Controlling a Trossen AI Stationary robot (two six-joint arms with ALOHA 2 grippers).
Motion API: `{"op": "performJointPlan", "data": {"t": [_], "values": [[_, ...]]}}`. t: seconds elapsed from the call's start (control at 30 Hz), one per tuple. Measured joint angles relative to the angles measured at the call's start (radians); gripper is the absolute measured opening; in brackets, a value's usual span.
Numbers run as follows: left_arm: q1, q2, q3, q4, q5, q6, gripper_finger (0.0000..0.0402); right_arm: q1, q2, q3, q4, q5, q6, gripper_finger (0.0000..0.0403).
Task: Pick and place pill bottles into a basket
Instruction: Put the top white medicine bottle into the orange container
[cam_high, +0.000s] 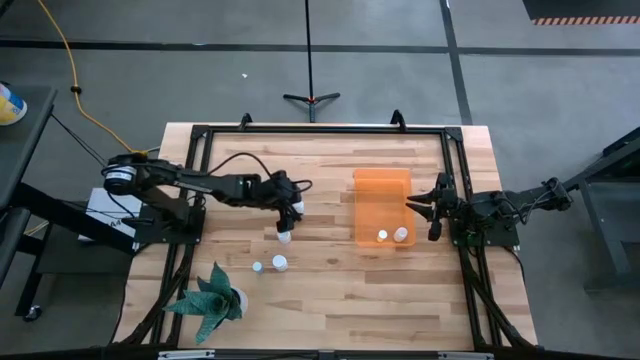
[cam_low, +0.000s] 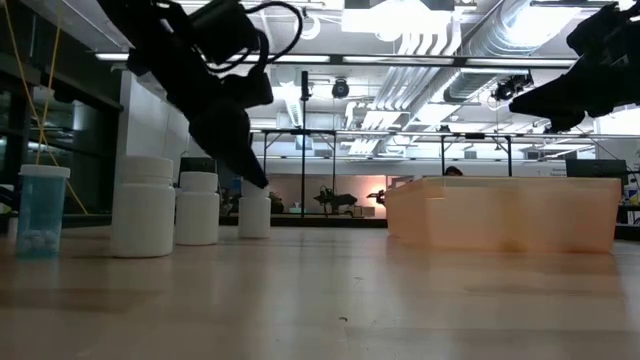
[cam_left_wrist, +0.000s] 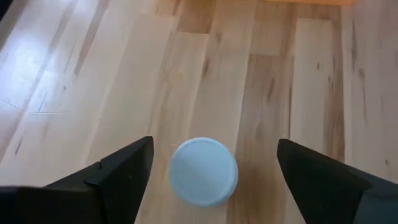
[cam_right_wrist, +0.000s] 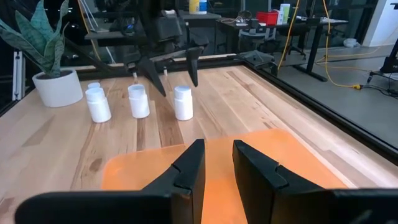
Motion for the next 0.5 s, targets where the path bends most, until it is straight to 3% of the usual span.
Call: {"op": "performJointPlan", "data": {"t": [0.5], "values": [[0.000,0.066,0.000,0.005,-0.014,0.000,0.0322,0.000,0.000,0.000,-0.005,0.000,0.000,0.0074]]}}
